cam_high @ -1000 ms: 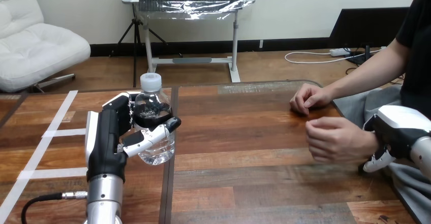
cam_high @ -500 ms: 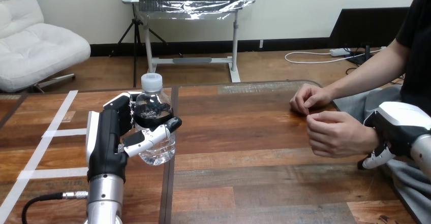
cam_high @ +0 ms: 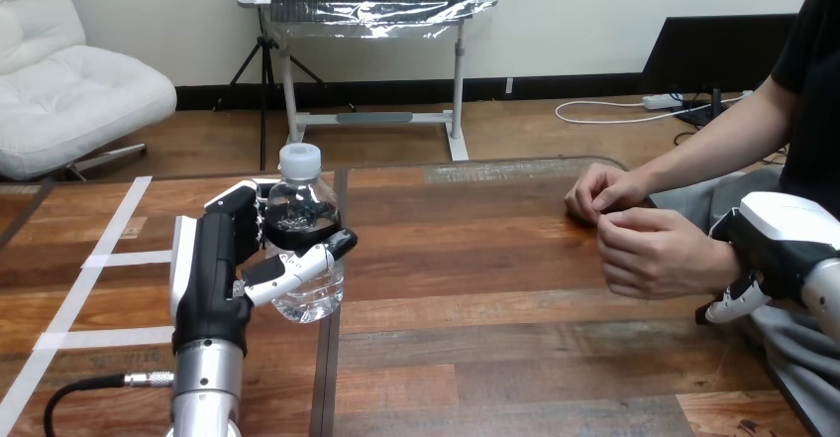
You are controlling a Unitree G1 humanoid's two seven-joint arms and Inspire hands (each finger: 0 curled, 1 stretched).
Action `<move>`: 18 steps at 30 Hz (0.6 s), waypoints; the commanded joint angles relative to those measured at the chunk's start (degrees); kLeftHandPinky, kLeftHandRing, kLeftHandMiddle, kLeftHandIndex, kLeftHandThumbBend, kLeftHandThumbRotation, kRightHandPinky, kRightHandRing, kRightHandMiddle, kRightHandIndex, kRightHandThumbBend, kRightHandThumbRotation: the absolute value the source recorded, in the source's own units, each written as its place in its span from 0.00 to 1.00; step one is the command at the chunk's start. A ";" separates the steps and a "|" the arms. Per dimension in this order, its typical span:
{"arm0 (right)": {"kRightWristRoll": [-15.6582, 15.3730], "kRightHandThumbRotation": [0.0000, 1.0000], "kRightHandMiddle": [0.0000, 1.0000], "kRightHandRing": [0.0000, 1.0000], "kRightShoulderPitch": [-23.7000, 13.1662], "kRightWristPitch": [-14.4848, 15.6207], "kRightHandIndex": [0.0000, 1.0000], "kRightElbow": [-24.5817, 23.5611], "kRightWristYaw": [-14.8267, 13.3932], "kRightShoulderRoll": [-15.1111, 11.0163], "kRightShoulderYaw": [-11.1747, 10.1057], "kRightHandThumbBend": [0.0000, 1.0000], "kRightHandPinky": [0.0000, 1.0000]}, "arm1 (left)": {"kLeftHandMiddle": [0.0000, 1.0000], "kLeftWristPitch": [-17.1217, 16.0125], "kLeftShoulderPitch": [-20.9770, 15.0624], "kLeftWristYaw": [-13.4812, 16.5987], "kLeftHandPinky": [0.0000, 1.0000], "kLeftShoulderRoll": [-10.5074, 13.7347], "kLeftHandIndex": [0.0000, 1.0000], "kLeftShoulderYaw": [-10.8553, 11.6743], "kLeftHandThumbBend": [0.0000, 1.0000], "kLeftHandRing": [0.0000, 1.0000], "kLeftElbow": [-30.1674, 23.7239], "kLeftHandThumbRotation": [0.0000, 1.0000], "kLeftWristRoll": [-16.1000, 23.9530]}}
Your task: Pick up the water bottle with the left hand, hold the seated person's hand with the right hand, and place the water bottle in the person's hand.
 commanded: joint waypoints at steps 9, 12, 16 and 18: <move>1.32 0.00 0.36 0.26 -1.71 -0.53 0.39 -3.61 -1.24 -0.72 -2.63 0.72 0.18 | 0.44 -0.37 -6.22 0.02 0.39 -0.15 0.51 -1.25 0.59 0.40 -4.82 0.00 1.50; 1.44 0.00 0.35 0.26 -1.58 -0.72 0.38 -4.24 -1.25 -0.97 -3.07 0.72 0.17 | 0.44 -0.44 -6.52 -0.32 0.39 -0.24 0.51 -1.57 0.59 0.40 -5.13 0.00 1.54; 1.28 0.00 0.35 0.25 -1.43 -0.76 0.38 -5.16 -0.94 -1.53 -3.31 0.72 0.17 | 0.44 -0.59 -6.88 0.60 0.39 -0.17 0.51 -2.03 0.59 0.40 -5.38 0.00 3.33; 0.98 0.00 0.35 0.25 -1.36 -0.58 0.38 -5.87 -0.86 -1.89 -3.28 0.72 0.17 | 0.44 -0.20 -7.15 0.91 0.38 -0.38 0.51 -2.18 0.59 0.40 -5.62 0.00 3.89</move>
